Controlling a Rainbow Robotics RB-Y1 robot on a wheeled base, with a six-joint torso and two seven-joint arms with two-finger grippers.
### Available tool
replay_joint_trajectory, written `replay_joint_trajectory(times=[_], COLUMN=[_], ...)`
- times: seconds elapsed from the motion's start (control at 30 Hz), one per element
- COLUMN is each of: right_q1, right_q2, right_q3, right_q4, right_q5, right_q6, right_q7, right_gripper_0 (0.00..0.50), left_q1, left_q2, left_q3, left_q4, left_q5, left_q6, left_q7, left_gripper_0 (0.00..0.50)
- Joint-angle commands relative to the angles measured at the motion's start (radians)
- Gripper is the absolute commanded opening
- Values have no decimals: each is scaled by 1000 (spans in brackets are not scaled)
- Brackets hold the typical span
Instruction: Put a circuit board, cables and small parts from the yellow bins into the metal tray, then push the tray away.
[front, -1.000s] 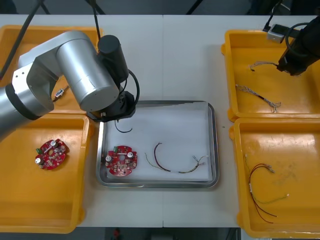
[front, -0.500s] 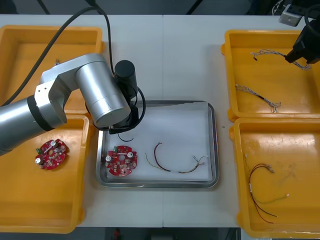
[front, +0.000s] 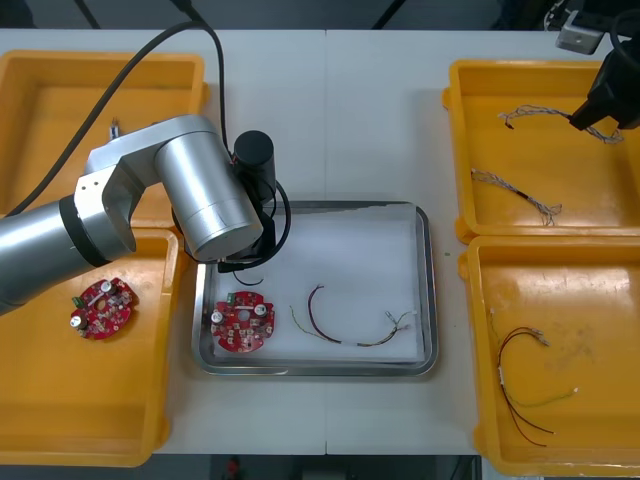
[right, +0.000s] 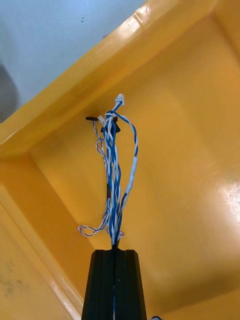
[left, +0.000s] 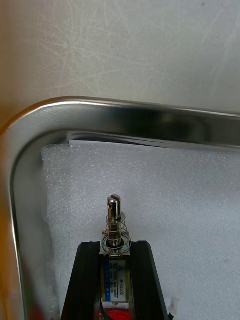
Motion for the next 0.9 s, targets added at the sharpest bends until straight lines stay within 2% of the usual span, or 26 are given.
replay_joint_trajectory(times=[0.03,0.07,0.1,0.17,0.43,0.53,0.63,0.9], right_q1=[72,84,98,122,167,168,170,176], right_q2=[-39,-39,-39,-39,-39,-39,-31,1], right_q3=[-86,-94,-103,-120,-155,-155,-155,-155], right_q4=[-137,-155,-178,-223,-313,-323,-344,-401], right_q5=[0,0,-1,-1,-55,-70,-75,-66], right_q6=[15,18,21,32,68,81,90,104], right_q7=[-36,-40,-47,-54,-86,-91,-97,-126], right_gripper_0=[0,0,0,0,0,0,0,0], left_q1=[16,16,16,17,16,16,13,-24], left_q2=[-19,-19,-19,-19,-2,11,28,70], left_q3=[-18,-19,-21,-21,-19,-15,4,133], left_q4=[-3,-4,-3,-3,-42,-81,-125,-245], left_q5=[-7,-7,-7,-7,-5,-2,24,166], left_q6=[-10,-10,-10,-10,-2,10,29,176], left_q7=[13,13,13,13,16,16,17,4], left_gripper_0=[38,67,132,205,382,424,445,494])
